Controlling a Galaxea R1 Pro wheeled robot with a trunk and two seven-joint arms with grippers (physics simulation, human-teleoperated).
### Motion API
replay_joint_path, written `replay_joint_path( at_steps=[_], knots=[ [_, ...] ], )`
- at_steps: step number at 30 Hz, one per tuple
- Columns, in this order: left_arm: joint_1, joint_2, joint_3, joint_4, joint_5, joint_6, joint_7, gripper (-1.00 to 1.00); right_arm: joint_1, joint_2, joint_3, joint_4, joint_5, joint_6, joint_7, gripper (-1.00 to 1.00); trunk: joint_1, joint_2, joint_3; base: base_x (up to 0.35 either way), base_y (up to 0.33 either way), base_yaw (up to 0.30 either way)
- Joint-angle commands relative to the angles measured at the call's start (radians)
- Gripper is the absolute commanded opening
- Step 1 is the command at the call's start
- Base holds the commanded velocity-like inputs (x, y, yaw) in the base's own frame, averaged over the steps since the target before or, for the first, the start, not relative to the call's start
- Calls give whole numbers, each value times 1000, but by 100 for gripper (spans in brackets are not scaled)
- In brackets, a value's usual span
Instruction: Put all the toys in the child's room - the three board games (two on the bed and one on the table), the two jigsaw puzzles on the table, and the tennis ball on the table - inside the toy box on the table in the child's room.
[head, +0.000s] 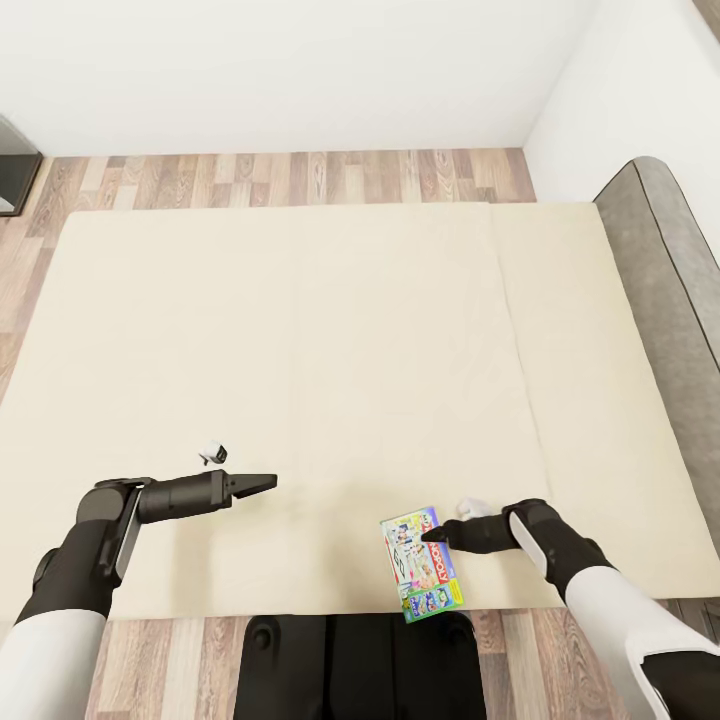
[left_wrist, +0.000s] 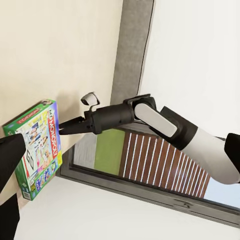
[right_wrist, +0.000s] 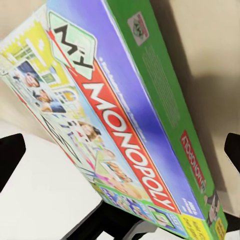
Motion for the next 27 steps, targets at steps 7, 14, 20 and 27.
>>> replay_joint_path(
  at_steps=[7, 14, 20, 27],
  knots=[
    [0, 0, 1, 0, -7, 10, -7, 100, 0, 1, 9, 0, -9, -34, -2, 100, 1, -2, -1, 0, 0, 0],
    [0, 0, 1, -1, -7, 10, -7, 100, 0, 8, 8, 1, -12, -35, -3, 100, 1, -2, -1, 0, 0, 0],
    [0, 0, 1, -1, -7, 10, -7, 100, 0, 20, 7, 14, -13, -34, -2, 100, 1, -2, -1, 0, 0, 0],
    [0, 0, 1, -1, -7, 10, -7, 100, 0, 39, 5, 56, -14, -44, -3, 100, 1, -2, -1, 0, 0, 0]
  ],
)
